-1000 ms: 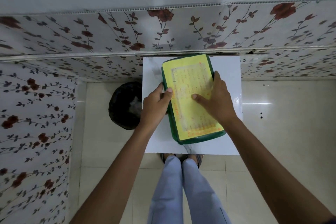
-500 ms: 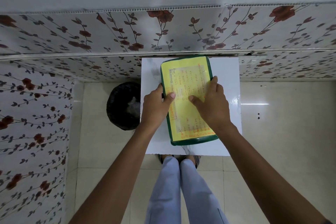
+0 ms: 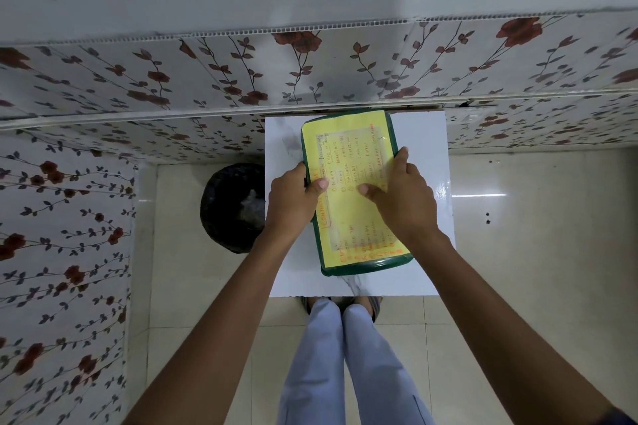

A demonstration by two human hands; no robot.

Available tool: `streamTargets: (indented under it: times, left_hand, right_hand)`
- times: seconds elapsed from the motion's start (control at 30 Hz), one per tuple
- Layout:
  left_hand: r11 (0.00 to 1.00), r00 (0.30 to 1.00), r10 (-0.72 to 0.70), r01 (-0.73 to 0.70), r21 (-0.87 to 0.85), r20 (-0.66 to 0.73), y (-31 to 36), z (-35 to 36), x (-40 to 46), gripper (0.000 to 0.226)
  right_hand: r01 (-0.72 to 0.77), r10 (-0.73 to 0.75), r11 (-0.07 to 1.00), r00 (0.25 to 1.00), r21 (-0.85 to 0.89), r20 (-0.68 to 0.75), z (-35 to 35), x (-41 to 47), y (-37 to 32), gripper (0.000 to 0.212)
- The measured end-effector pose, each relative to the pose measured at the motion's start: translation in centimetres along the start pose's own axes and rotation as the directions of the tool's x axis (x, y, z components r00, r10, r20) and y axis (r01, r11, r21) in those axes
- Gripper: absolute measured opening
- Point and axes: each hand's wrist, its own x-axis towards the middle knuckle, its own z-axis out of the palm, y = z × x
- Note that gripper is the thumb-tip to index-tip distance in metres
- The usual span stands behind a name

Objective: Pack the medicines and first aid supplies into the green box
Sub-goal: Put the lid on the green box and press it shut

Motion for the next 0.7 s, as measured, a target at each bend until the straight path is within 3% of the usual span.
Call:
streamTargets:
  times: [0.13, 0.27, 0.4, 0.47, 0.53, 0.7]
  left_hand:
    - [0.999, 0.996, 0.019, -0.015, -0.048, 0.086, -0.3, -0.3, -0.6, 0.029]
    - [0.987, 0.986, -0.056, 0.078, -0.137, 0.157, -0.2, -0.8, -0.7, 0.034]
    - [0.978, 0.996, -0.061, 0.074, -0.195, 0.070, 1.7, -1.4, 1.4, 0.027]
    - [0.993, 0.999, 0.008, -0.004, -0.114, 0.034, 2.6, -1.6, 2.6, 0.012]
    - [0.998, 0.999, 0.039, -0.038, -0.050, 0.016, 2.6, -1.4, 3.8, 0.016]
    - [0.996, 1.000, -0.014, 0.015, -0.087, 0.012, 2.4, -1.2, 4.9, 0.021]
  right_hand:
    - [-0.038, 0.038, 0.999, 0.999, 0.036, 0.012, 0.3, -1.6, 1.5, 0.077]
    - [-0.054, 0.045, 0.989, 0.997, 0.138, 0.071, -1.4, -0.7, 2.1, 0.047]
    - [0.002, 0.000, 0.992, 1.000, 0.128, -0.017, -3.8, 2.7, 0.5, 0.042]
    - [0.032, -0.031, 0.995, 0.999, 0.097, -0.016, -4.2, 4.0, -0.3, 0.039]
    - [0.038, -0.038, 0.994, 0.999, 0.100, 0.001, -4.5, 4.9, -0.6, 0.041]
    - [-0.108, 0.078, 0.953, 0.990, 0.282, 0.115, -5.6, 6.4, -0.7, 0.043]
